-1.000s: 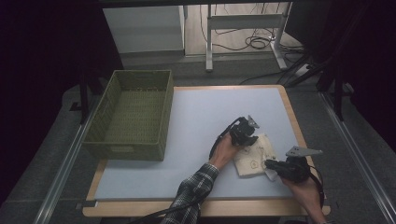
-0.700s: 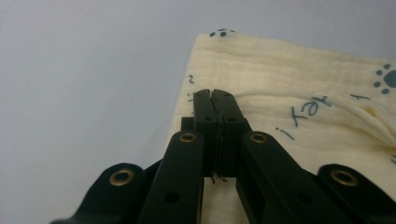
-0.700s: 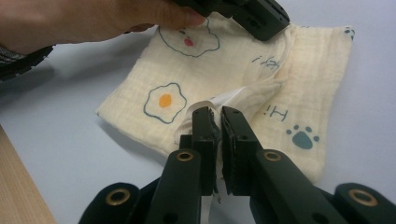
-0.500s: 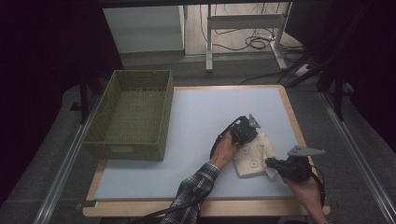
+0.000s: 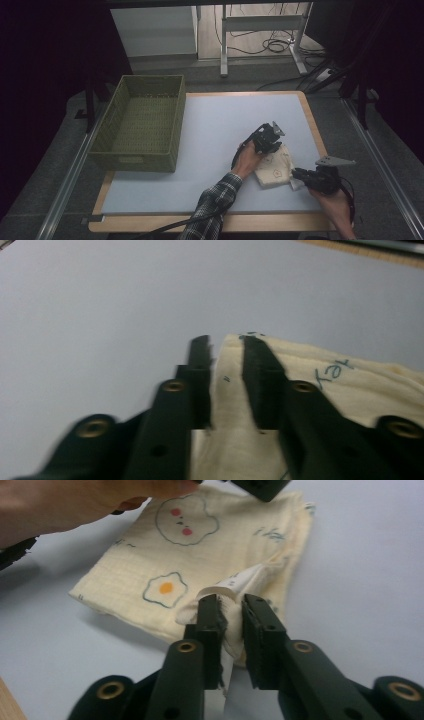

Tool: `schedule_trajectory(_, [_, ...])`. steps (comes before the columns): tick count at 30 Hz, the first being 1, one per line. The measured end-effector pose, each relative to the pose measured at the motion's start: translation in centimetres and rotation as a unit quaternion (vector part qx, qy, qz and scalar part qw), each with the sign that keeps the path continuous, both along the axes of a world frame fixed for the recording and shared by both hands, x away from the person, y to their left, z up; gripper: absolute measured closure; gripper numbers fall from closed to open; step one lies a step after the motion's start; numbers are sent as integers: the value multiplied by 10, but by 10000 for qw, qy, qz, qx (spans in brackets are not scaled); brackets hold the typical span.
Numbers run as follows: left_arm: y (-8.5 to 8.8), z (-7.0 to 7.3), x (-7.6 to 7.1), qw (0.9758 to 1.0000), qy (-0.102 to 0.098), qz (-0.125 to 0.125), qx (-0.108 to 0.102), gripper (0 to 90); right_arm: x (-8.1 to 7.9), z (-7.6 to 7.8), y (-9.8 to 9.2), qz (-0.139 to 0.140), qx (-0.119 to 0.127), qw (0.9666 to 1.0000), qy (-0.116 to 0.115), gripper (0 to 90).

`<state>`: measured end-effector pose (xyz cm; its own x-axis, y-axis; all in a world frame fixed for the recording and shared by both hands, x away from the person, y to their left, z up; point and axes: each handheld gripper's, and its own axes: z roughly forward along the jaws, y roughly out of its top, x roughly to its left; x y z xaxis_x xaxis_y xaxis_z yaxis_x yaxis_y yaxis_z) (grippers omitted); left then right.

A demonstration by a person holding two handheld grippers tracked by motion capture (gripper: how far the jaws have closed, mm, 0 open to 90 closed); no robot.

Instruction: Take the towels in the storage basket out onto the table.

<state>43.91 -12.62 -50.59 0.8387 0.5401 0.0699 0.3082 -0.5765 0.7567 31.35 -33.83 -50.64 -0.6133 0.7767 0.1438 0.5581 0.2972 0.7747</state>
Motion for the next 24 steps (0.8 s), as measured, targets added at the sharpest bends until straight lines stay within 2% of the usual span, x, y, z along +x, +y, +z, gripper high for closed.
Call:
schedule_trajectory(5, [20, 11, -4, 9998, -21, 169, -128, 514, -10, 12, -15, -189, -302, 9993, -144, 668])
schedule_trajectory(7, [32, 16, -6, 9995, 22, 222, -202, 487, -14, 19, -22, -252, -340, 9989, -194, 659])
schedule_trajectory(12, [54, 20, -14, 9997, 57, 208, -74, 496, -15, 34, -24, -273, -345, 9985, -312, 657])
schedule_trajectory(17, [70, 14, -20, 9995, 188, 255, -73, 544, 5, 37, -5, -165, -334, 9987, -336, 678])
schedule_trajectory(24, [86, 6, -24, 9988, 229, 404, -152, 472, 60, 20, 28, -201, -555, 9979, -249, 690])
